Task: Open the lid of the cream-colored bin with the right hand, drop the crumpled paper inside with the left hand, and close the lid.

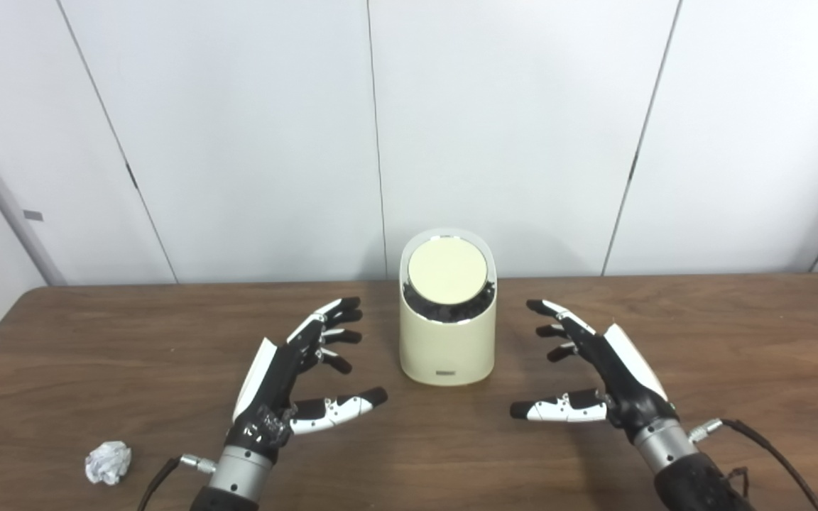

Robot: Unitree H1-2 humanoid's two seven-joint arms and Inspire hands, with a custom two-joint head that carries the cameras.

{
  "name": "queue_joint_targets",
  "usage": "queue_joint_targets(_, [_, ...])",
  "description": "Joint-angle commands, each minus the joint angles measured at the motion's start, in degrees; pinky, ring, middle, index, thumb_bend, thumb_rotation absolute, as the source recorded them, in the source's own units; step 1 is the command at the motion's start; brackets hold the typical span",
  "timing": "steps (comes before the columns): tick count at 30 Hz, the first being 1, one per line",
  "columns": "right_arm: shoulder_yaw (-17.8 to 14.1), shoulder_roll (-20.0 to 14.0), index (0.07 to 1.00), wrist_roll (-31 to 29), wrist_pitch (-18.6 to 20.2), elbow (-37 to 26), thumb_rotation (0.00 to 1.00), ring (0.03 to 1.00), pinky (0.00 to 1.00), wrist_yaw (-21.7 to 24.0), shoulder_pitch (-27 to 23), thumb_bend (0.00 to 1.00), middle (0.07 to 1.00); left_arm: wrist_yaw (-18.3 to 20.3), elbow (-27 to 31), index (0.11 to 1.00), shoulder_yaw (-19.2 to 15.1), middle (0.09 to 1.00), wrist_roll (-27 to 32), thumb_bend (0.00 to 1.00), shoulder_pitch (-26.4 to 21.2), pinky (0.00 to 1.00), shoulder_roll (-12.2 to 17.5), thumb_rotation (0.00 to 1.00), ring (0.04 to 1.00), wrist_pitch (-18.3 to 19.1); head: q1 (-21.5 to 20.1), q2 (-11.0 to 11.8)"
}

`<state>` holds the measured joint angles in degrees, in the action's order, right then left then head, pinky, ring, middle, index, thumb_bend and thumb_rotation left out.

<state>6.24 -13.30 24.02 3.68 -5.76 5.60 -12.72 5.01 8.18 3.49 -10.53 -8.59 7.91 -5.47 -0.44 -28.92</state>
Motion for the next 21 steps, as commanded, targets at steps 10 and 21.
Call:
queue_joint_targets(10, [-0.20,0.40,0.887,-0.32,-1.89,-1.62,0.23,0.797,0.63,-1.25,-1.81,0.79,0.901,-0.70,0.00,0.865,-0.41,0.829,0.79,0.74,-2.13,0.54,-0.15,0.01,0.738,-2.23,-0.28,-0.05])
queue_joint_targets(21, [-0.93,2.71,0.900,-0.33,-1.17,-2.13,0.48,0.819,0.68,-3.11,-4.18,0.77,0.905,-0.57,-0.34,0.865,-0.08,0.829,0.23,0.74,-1.91,0.54,0.01,0.01,0.735,-2.25,-0.43,0.22])
